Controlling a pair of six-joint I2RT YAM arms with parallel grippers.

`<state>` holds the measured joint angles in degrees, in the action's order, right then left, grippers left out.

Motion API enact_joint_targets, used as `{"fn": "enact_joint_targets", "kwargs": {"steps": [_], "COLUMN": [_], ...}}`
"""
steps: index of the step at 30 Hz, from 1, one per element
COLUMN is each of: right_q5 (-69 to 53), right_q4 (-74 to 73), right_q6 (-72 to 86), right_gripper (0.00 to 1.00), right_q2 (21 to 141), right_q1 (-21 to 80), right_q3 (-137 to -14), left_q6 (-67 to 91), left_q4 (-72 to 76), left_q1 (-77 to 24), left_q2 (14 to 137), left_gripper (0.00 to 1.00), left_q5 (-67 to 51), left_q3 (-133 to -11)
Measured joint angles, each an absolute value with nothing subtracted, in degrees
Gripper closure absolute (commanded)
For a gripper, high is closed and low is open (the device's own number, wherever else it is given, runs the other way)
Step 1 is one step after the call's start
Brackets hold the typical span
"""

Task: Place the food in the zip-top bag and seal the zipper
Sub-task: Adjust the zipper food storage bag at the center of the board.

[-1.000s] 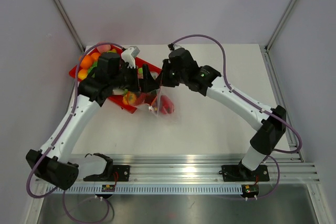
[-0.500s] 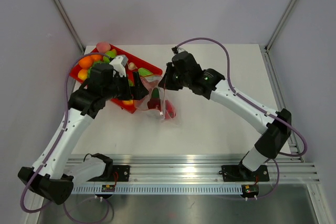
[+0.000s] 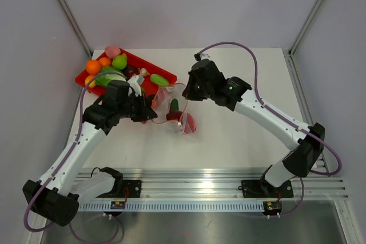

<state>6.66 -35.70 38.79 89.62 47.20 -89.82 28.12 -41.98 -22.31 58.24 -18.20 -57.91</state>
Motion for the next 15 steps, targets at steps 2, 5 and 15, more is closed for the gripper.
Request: {"fn": "enact_joint_targets", "kwargs": {"steps": [2, 5, 15], "right_q5": [8.99, 11.22, 15.88], "right_q4": [-39.48, -44.05, -43.97], "right_q6": [37.08, 34.5, 32.03], "right_gripper": [1.0, 1.0, 1.0], "right_q2": [89.25, 87.61, 77.87], "right_q1": [46.96, 46.33, 45.8], "right_q3": [-91.05, -94.3, -85.67], "left_q6": [28.27, 28.4, 29.47], "left_q4": [-43.16, -43.88, -32.36], "left_q1": [-22.7, -24.77, -27.55], "left_q2": [59.61, 61.56, 68.64], "left_gripper": [1.0, 1.0, 1.0], "left_q5": [-20.14, -22.65, -26.5], "left_q3": [-61.25, -69.56, -67.57]}}
